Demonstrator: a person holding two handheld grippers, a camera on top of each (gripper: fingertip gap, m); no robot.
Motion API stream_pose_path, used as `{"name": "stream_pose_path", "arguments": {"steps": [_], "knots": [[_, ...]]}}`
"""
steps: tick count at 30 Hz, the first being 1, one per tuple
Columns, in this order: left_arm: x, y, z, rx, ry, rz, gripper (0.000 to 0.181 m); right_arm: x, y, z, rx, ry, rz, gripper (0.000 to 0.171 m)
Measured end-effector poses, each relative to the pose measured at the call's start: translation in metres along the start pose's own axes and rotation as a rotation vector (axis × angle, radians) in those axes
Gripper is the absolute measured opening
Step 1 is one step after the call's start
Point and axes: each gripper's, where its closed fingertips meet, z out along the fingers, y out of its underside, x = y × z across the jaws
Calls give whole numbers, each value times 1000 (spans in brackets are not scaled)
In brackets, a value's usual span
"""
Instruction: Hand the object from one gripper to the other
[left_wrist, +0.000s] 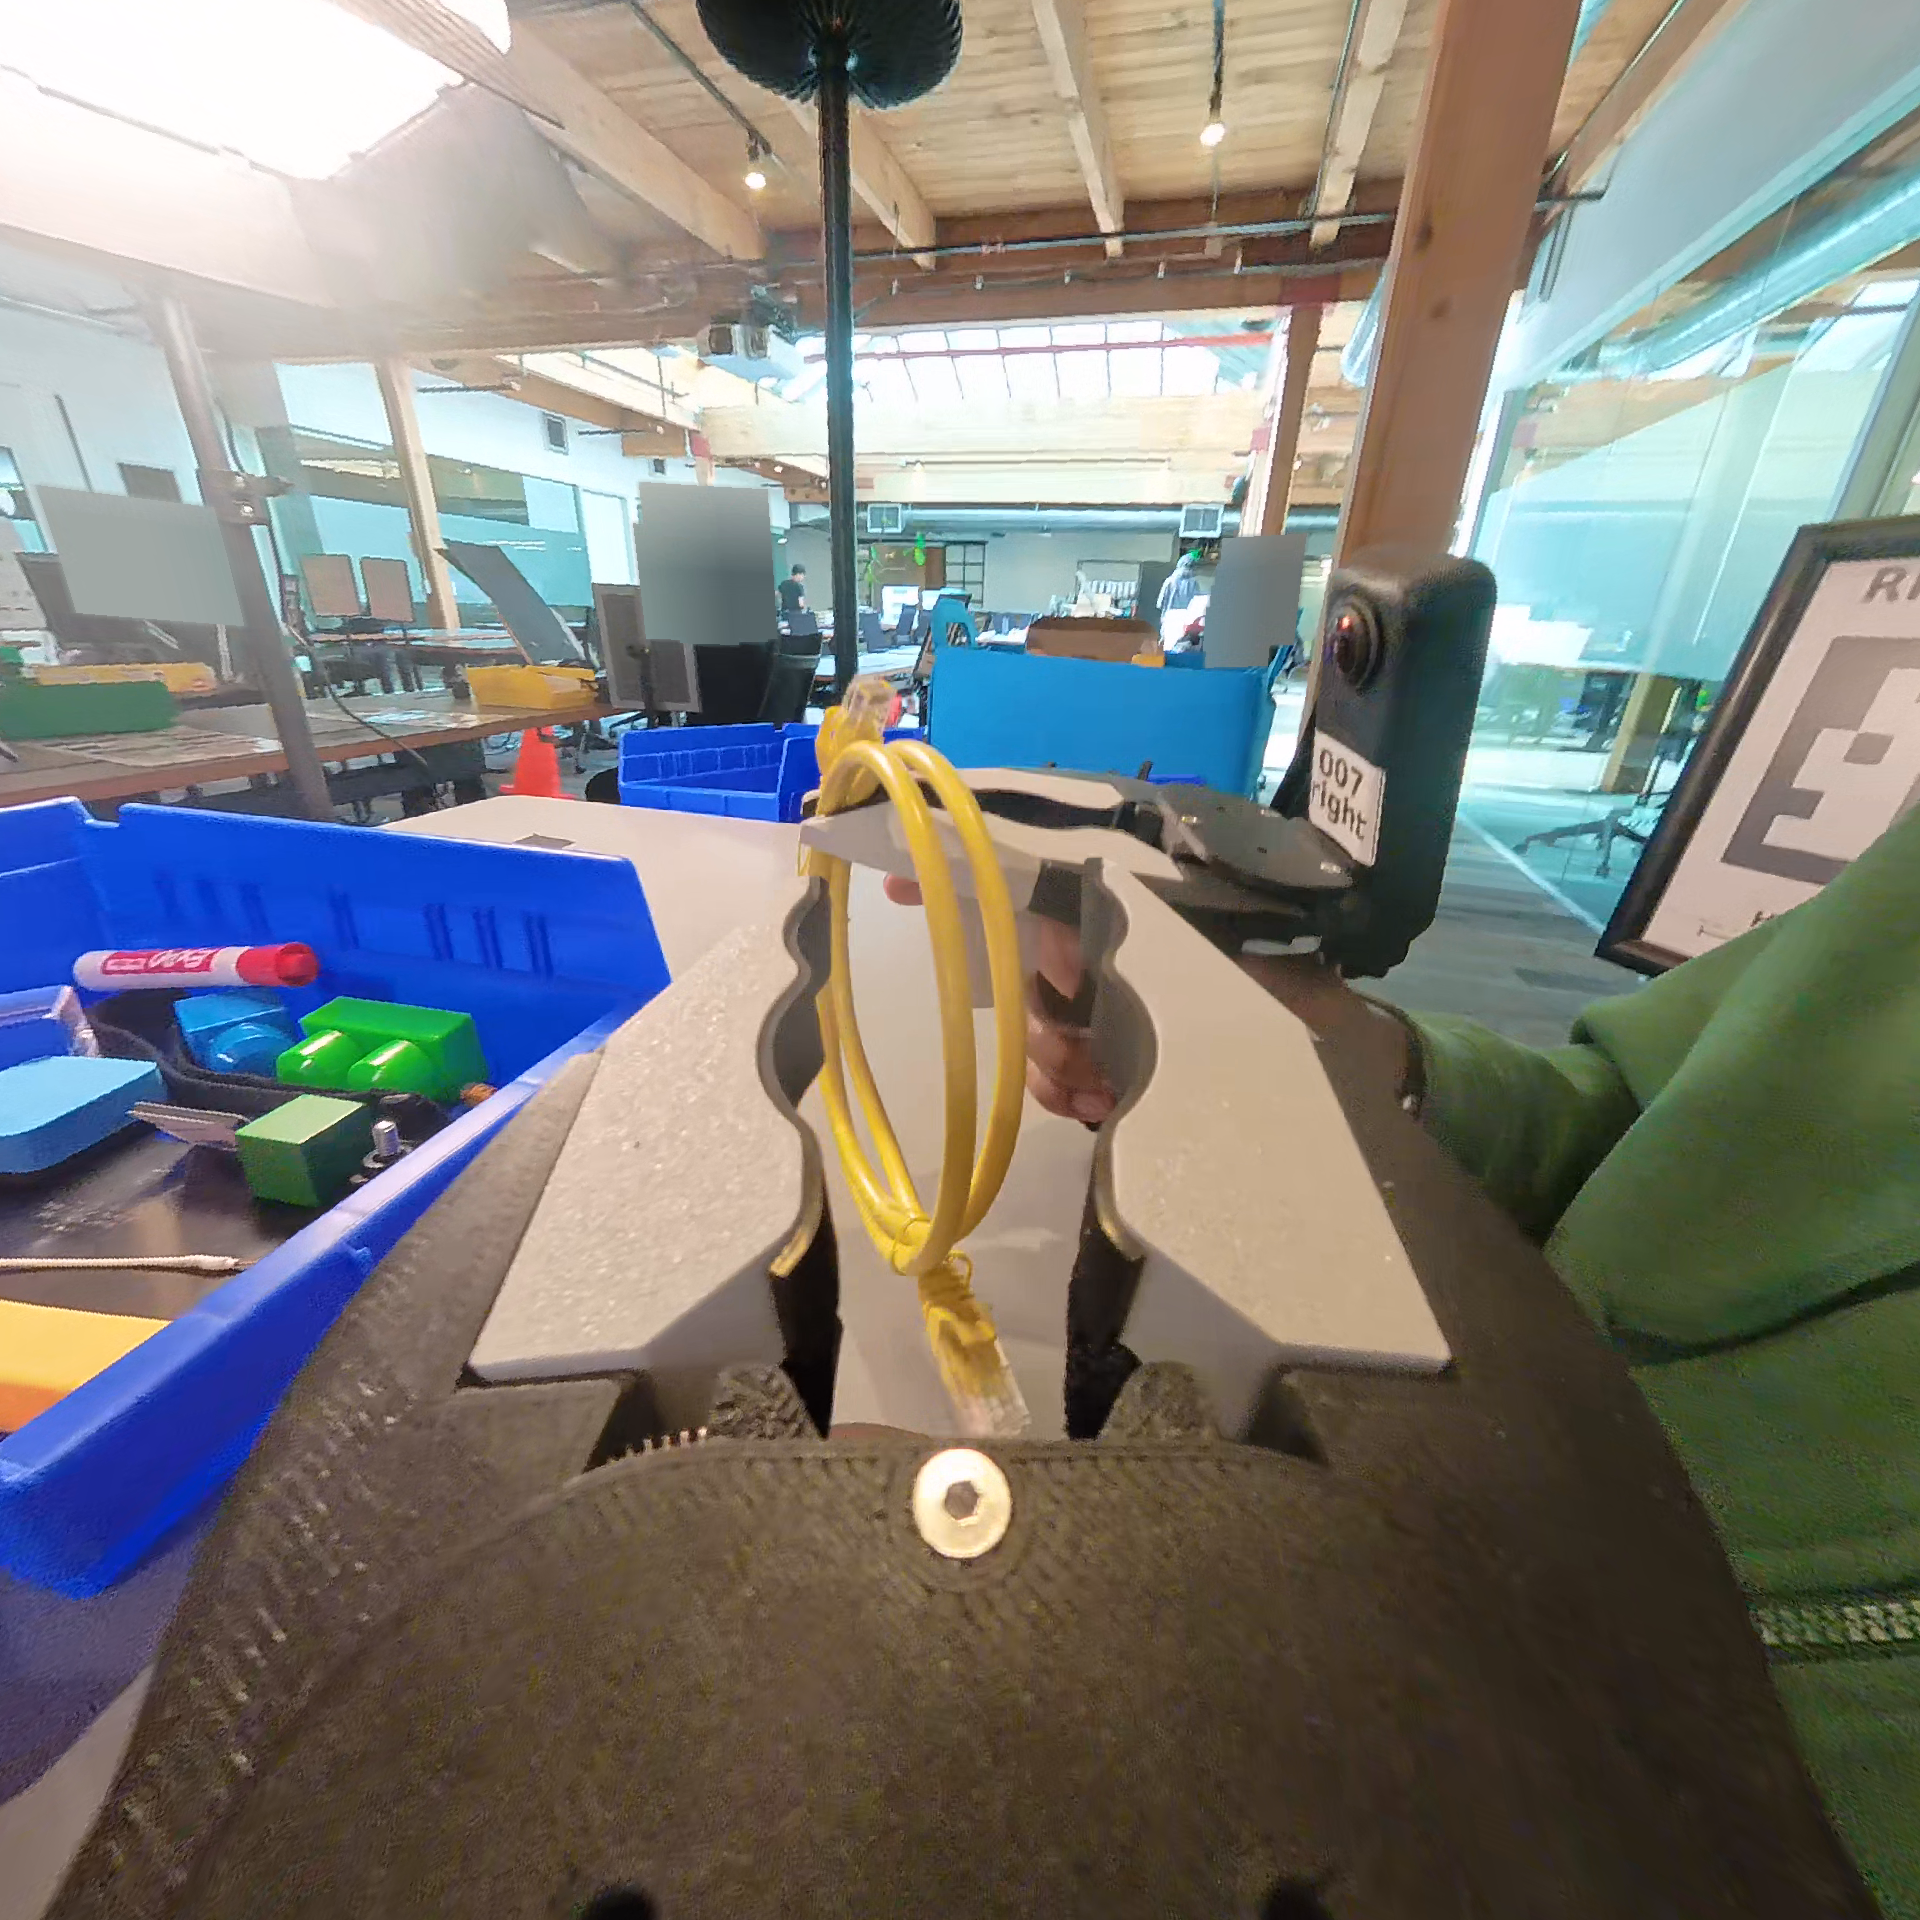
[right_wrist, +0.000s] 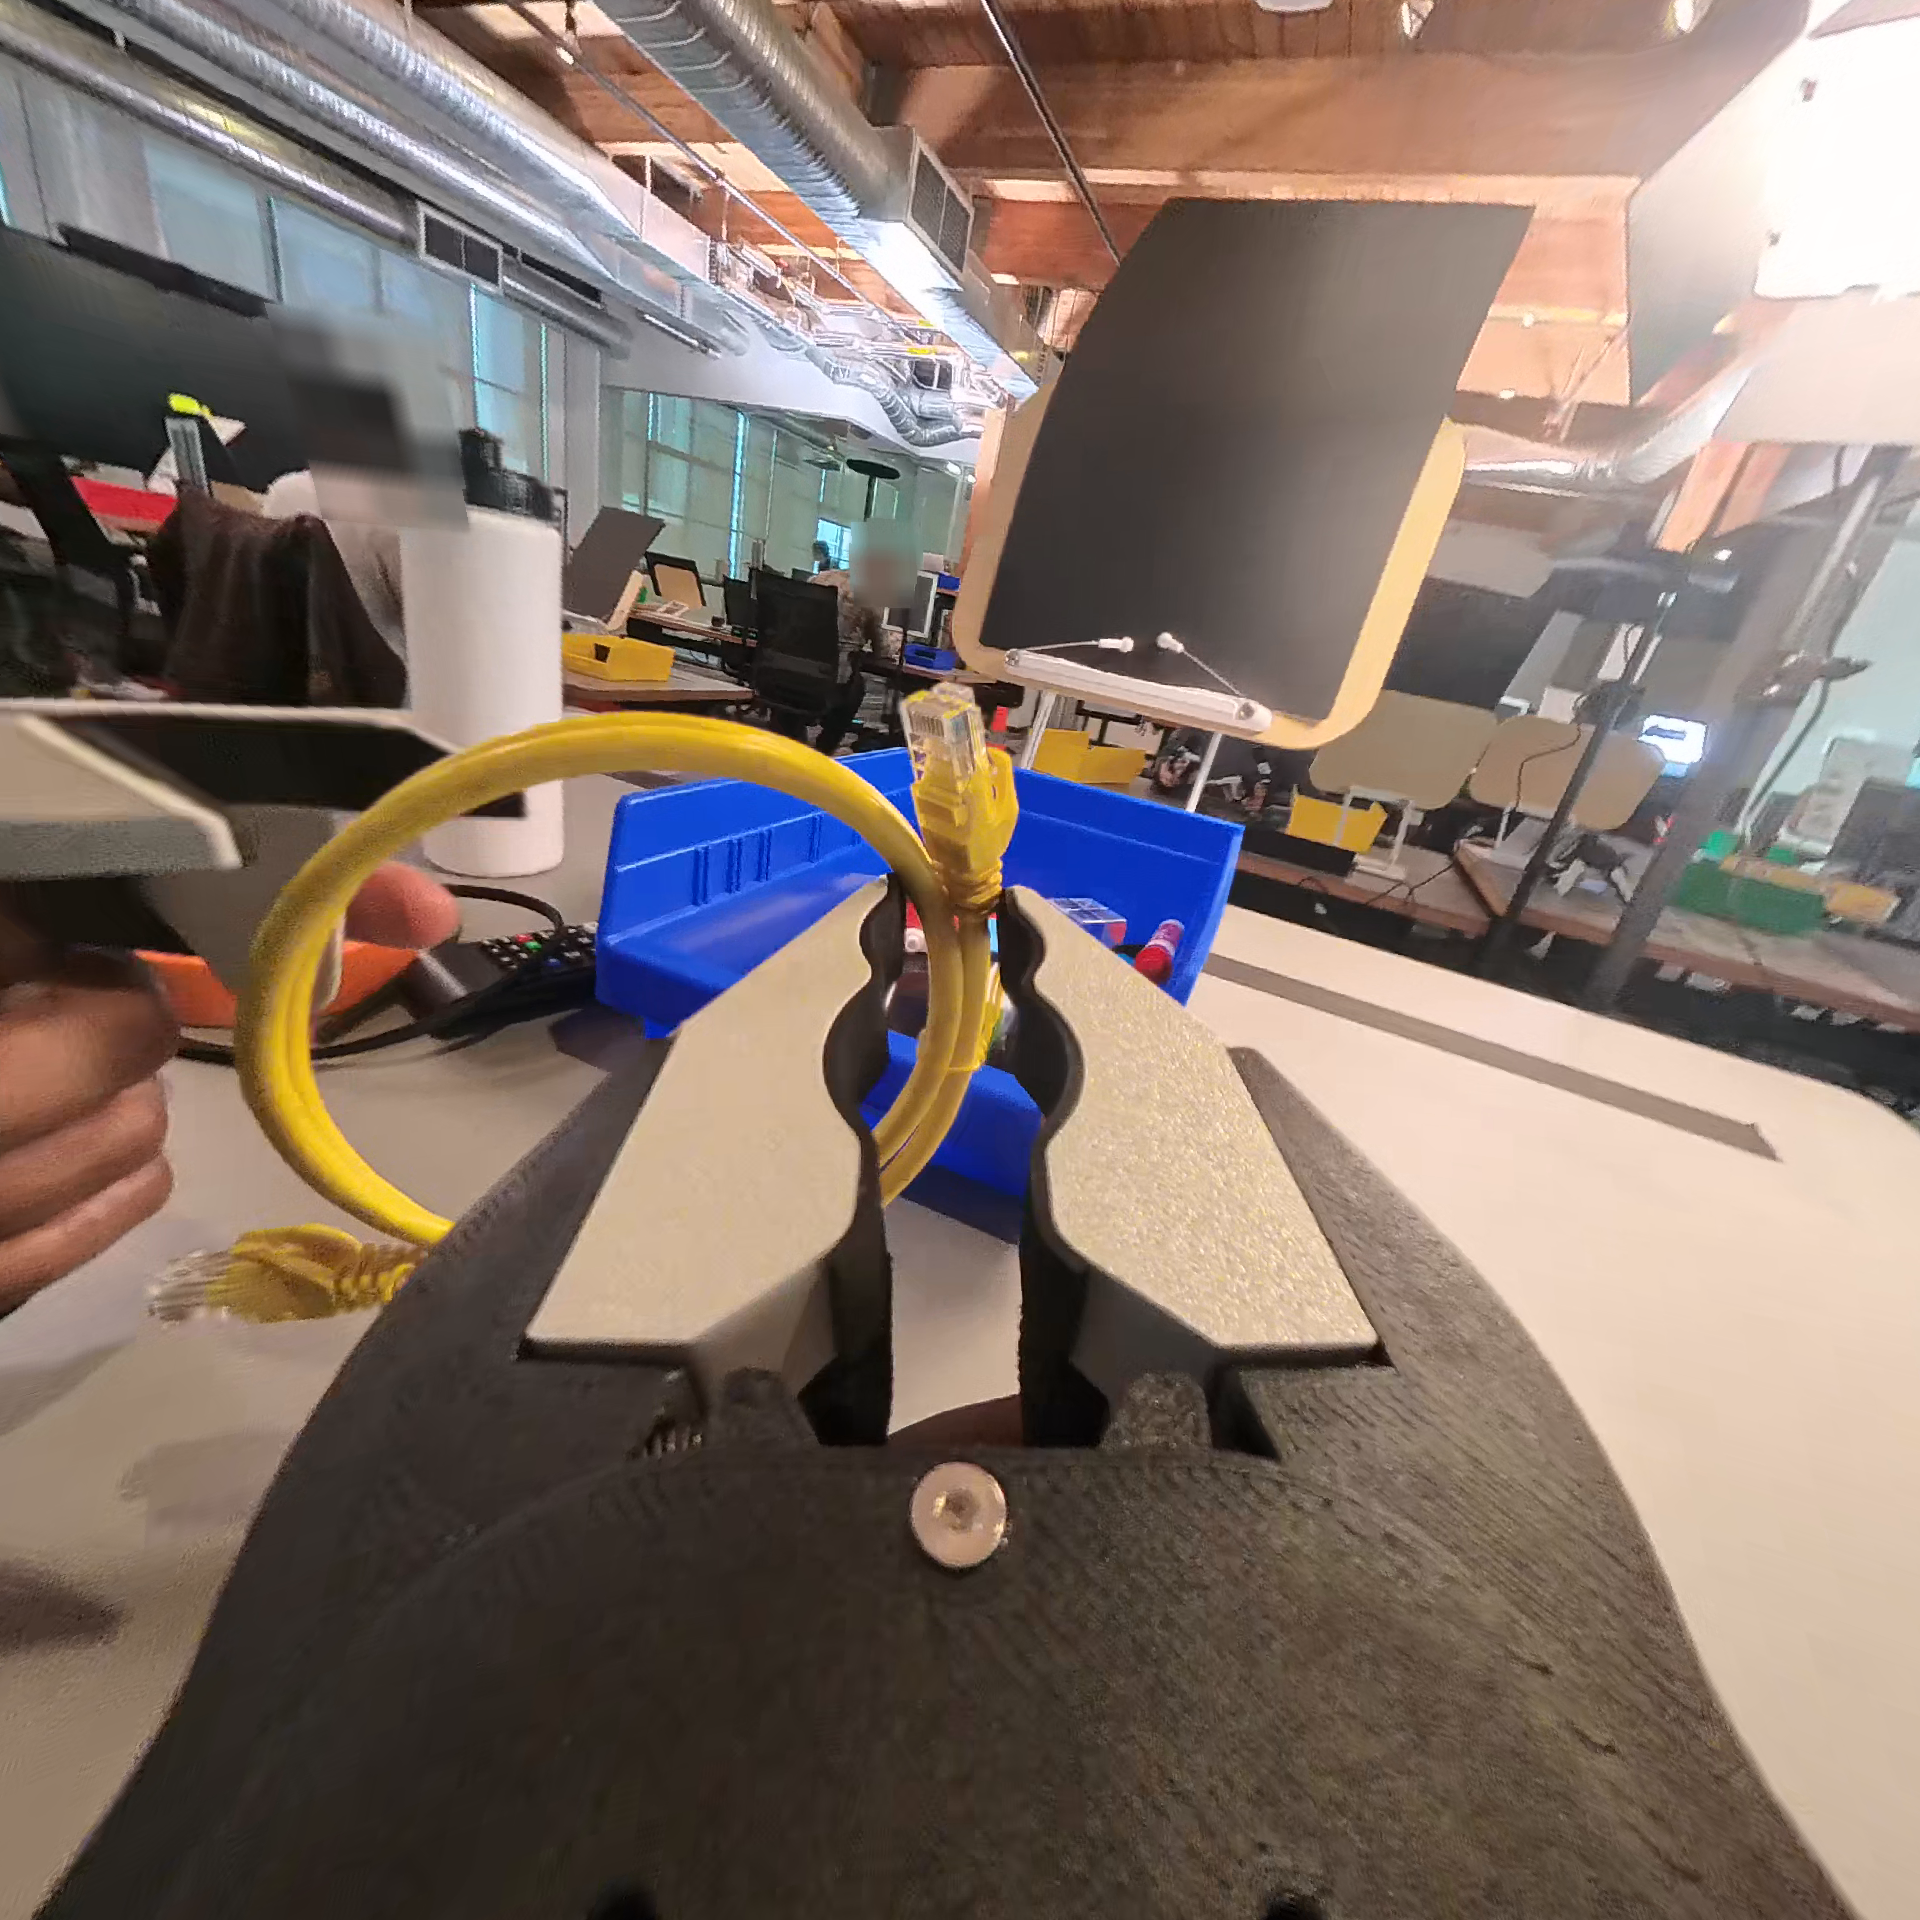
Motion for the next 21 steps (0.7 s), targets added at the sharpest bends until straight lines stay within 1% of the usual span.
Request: {"name": "stream_pose_path", "arguments": {"steps": [7,9,11,13,18,21], "knots": [[6,26,7,-142,11,83,45,2,3,1,-9,-24,82,17],[6,30,7,-166,6,109,35,1,3,1,-9,-26,82,17],[7,31,7,-175,10,132,17,0,3,2,-12,-31,82,17],[9,32,6,-183,26,131,12,-1,4,2,-15,-38,84,18],[3,32,5,-191,1,115,8,-3,11,5,-53,-48,106,19],[-4,24,2,-156,-36,101,7,-7,14,6,-74,-68,106,25]]}}
